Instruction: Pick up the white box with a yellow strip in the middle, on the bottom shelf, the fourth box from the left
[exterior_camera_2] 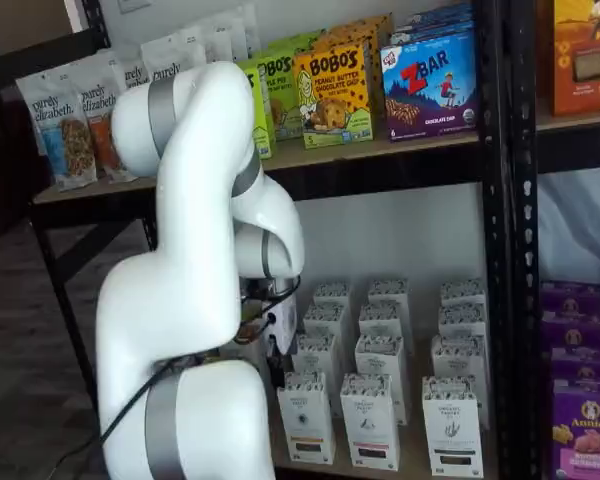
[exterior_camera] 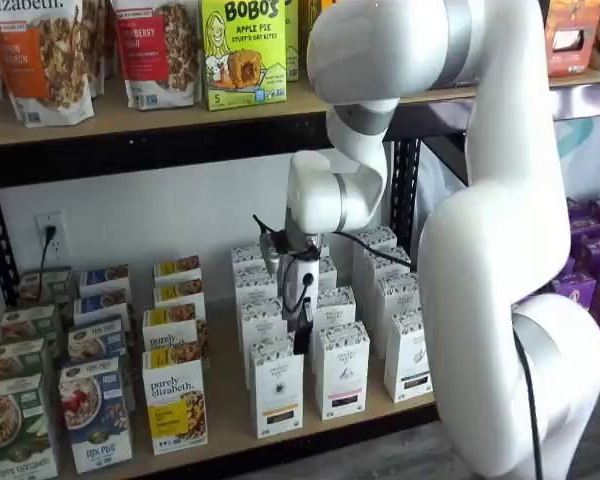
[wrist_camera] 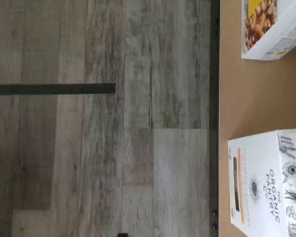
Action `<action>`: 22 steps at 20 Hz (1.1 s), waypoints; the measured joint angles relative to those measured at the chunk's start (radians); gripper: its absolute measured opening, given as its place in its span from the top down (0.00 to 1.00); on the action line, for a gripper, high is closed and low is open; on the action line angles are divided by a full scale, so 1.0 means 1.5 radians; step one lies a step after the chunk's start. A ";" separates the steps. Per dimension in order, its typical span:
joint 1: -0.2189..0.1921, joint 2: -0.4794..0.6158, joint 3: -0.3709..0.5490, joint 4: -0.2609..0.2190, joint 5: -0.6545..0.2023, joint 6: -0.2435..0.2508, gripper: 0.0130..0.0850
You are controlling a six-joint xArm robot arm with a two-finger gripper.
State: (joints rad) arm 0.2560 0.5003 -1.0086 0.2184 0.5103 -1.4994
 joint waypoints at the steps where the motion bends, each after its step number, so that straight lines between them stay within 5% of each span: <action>1: 0.000 0.004 -0.011 0.017 0.019 -0.015 0.00; 4: 0.002 0.022 -0.045 0.044 0.056 -0.032 0.00; 9: 0.011 0.041 -0.064 0.058 0.035 -0.037 0.00; 17: 0.019 0.088 -0.099 0.043 0.001 -0.017 0.00; 22: 0.015 0.123 -0.133 0.059 -0.013 -0.035 0.00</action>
State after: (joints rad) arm 0.2789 0.6854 -1.2088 0.3065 0.4907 -1.5524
